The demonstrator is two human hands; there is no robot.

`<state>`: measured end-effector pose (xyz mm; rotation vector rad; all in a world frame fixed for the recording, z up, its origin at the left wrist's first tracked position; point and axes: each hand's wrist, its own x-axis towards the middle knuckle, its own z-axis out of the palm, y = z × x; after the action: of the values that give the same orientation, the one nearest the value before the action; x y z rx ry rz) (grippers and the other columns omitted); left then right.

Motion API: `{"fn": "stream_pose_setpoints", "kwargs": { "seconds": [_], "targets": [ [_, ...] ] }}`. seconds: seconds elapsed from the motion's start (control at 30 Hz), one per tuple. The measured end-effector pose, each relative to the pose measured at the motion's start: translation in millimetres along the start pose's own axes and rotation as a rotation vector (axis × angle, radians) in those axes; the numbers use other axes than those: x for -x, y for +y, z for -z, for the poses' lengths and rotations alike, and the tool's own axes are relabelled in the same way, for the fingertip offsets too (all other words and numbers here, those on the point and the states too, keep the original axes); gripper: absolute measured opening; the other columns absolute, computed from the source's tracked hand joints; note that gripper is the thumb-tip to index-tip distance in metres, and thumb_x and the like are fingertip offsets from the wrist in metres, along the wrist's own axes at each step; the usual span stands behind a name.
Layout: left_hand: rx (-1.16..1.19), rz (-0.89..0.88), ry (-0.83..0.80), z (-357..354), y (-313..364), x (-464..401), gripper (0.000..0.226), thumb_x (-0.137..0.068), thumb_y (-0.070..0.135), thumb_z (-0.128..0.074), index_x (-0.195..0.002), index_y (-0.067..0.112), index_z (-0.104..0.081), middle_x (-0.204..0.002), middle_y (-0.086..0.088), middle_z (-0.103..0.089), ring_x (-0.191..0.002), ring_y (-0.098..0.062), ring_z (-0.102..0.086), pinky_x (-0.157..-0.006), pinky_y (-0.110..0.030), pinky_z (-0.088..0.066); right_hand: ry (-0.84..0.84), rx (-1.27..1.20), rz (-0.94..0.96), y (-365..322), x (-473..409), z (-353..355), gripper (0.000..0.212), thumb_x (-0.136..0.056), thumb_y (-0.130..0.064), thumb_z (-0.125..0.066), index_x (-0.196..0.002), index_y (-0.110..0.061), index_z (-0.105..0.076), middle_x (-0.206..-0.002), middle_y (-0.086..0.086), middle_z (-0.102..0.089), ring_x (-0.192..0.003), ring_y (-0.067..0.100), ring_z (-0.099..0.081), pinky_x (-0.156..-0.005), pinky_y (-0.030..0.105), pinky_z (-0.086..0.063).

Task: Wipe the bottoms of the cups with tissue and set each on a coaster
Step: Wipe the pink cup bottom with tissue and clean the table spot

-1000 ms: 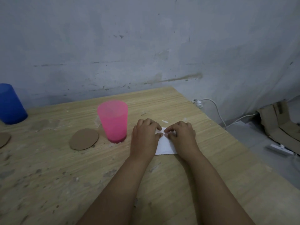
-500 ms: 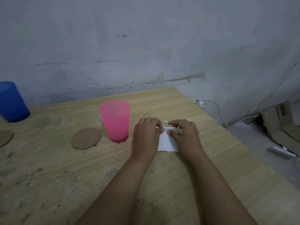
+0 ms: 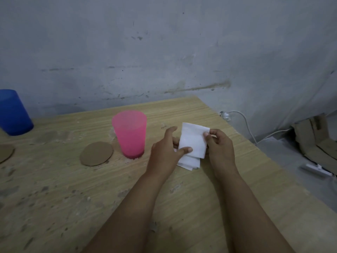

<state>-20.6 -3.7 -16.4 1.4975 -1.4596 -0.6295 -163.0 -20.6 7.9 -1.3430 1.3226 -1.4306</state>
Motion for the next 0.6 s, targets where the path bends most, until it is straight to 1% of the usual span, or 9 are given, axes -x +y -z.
{"fn": "stream_pose_setpoints", "kwargs": {
  "seconds": [0.07,0.13,0.2,0.27,0.37,0.43,0.5,0.57,0.6],
  "targets": [
    [-0.030,0.002,-0.019,2,3,2,0.057,-0.073,0.036,-0.076,-0.124,0.030,-0.051,-0.081,0.012,-0.064,-0.084,-0.009,-0.061,-0.082,-0.032,-0.047,0.026,0.014,-0.006,1,-2,1,0.012,-0.093,-0.018,-0.051,-0.087,-0.014,-0.060,-0.073,-0.001,-0.059,-0.058,0.003,-0.049,-0.050,0.016,-0.040],
    [-0.039,-0.005,-0.036,4,4,4,0.043,-0.076,0.030,-0.074,-0.115,0.030,-0.058,-0.079,0.012,-0.063,-0.083,-0.010,-0.060,-0.088,-0.039,-0.047,0.035,0.019,-0.017,3,-2,1,0.013,-0.094,-0.021,-0.050,-0.092,-0.013,-0.060,-0.077,-0.004,-0.059,-0.065,0.005,-0.051,-0.056,0.021,-0.042],
    [-0.051,-0.008,-0.043,5,5,5,0.039,-0.076,0.028,-0.074,-0.113,0.031,-0.060,-0.081,0.013,-0.062,-0.083,-0.009,-0.059,-0.090,-0.041,-0.046,0.042,0.032,-0.006,5,-3,1,0.013,-0.094,-0.022,-0.050,-0.092,-0.014,-0.060,-0.078,-0.006,-0.059,-0.067,0.006,-0.052,-0.059,0.019,-0.044],
    [-0.085,-0.022,-0.061,6,5,5,0.044,-0.073,0.035,-0.075,-0.114,0.034,-0.058,-0.083,0.014,-0.063,-0.086,-0.007,-0.058,-0.091,-0.040,-0.043,0.071,0.042,0.009,5,-4,0,0.012,-0.094,-0.023,-0.049,-0.091,-0.017,-0.059,-0.079,-0.009,-0.058,-0.068,0.003,-0.052,-0.055,0.012,-0.042],
    [-0.165,-0.056,-0.108,6,7,6,0.052,-0.068,0.040,-0.076,-0.116,0.038,-0.056,-0.081,0.017,-0.062,-0.094,-0.007,-0.053,-0.090,-0.034,-0.034,0.111,0.057,-0.004,8,-8,2,0.013,-0.095,-0.027,-0.047,-0.092,-0.019,-0.057,-0.083,-0.012,-0.058,-0.074,0.003,-0.055,-0.063,0.024,-0.045],
    [-0.217,-0.089,-0.131,6,8,6,0.045,-0.070,0.039,-0.075,-0.111,0.039,-0.057,-0.082,0.017,-0.062,-0.095,-0.006,-0.051,-0.087,-0.031,-0.029,0.123,0.069,-0.021,10,-11,4,0.013,-0.094,-0.028,-0.047,-0.093,-0.020,-0.057,-0.085,-0.014,-0.058,-0.078,0.002,-0.055,-0.066,0.027,-0.046],
    [-0.306,-0.145,-0.147,6,11,6,0.027,-0.075,0.038,-0.071,-0.099,0.036,-0.059,-0.088,0.014,-0.062,-0.094,-0.009,-0.051,-0.084,-0.030,-0.027,0.147,0.079,-0.038,13,-13,5,0.010,-0.093,-0.026,-0.048,-0.095,-0.021,-0.057,-0.085,-0.017,-0.056,-0.076,-0.002,-0.053,-0.062,0.022,-0.043],
    [-0.454,-0.216,-0.151,4,15,8,0.015,-0.082,0.033,-0.065,-0.096,0.028,-0.062,-0.094,0.010,-0.062,-0.096,-0.015,-0.052,-0.082,-0.030,-0.029,0.176,0.080,-0.064,14,-13,4,0.009,-0.091,-0.022,-0.050,-0.095,-0.021,-0.057,-0.083,-0.018,-0.055,-0.074,-0.003,-0.051,-0.059,0.020,-0.039],
    [-0.510,-0.244,-0.139,1,15,9,0.014,-0.085,0.030,-0.060,-0.098,0.025,-0.063,-0.098,0.006,-0.061,-0.098,-0.017,-0.052,-0.082,-0.030,-0.032,0.191,0.079,-0.080,15,-14,4,0.010,-0.091,-0.020,-0.049,-0.096,-0.021,-0.057,-0.083,-0.018,-0.055,-0.073,-0.003,-0.051,-0.058,0.020,-0.038]
  ]
}}
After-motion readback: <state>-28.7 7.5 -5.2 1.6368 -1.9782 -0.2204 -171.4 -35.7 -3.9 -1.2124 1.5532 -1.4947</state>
